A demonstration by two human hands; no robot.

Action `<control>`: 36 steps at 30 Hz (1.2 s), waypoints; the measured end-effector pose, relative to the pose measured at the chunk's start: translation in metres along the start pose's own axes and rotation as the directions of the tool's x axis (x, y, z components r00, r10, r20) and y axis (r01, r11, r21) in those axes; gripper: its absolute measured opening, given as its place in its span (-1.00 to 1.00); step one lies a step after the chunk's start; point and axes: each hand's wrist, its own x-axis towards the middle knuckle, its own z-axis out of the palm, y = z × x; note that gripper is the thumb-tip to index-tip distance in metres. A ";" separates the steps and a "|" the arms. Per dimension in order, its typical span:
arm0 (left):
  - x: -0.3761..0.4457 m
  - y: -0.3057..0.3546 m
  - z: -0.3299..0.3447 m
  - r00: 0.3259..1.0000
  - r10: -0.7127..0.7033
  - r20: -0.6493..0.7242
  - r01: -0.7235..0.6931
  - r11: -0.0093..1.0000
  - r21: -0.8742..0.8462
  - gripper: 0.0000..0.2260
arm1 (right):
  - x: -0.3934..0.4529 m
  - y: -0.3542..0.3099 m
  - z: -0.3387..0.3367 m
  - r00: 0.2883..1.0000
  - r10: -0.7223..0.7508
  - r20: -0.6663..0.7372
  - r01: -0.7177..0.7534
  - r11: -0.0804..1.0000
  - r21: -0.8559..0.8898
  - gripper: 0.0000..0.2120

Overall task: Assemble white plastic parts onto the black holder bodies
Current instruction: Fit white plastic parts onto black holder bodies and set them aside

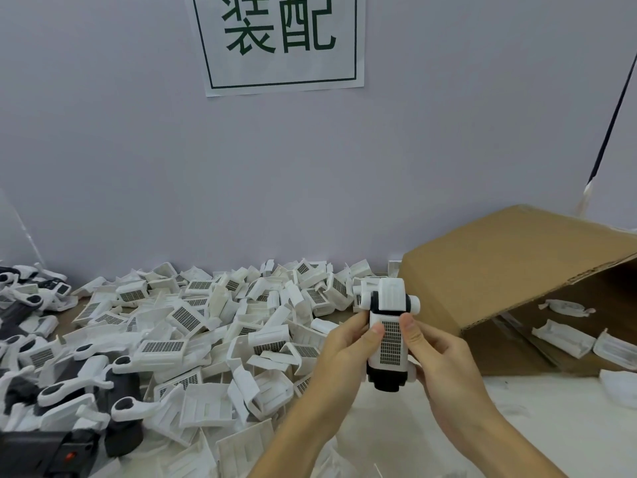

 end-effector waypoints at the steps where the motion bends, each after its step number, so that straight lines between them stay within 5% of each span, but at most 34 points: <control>1: 0.000 0.000 0.001 1.000 0.000 -0.009 0.000 1.000 0.002 -0.76 | -0.001 -0.001 0.001 1.000 -0.015 -0.013 0.015 1.000 -0.011 -0.65; 6: 0.004 -0.008 0.004 0.985 0.018 -0.174 0.005 0.992 0.129 -0.73 | -0.006 -0.001 0.007 0.994 -0.086 -0.063 0.078 0.990 -0.117 -0.66; 15: 0.005 -0.005 0.007 0.972 0.066 -0.226 0.005 0.954 0.299 -0.69 | -0.006 -0.002 0.008 0.985 -0.128 -0.119 0.104 0.977 -0.184 -0.61; 30: 0.007 -0.008 0.003 0.967 -0.089 -0.240 0.093 0.996 0.002 -0.67 | -0.004 0.003 0.005 0.998 -0.002 0.068 0.009 0.996 -0.094 -0.69; 36: 0.007 -0.012 0.004 0.977 -0.022 -0.214 0.053 0.989 0.141 -0.78 | -0.001 0.007 0.002 0.998 -0.057 0.027 0.061 0.988 -0.145 -0.72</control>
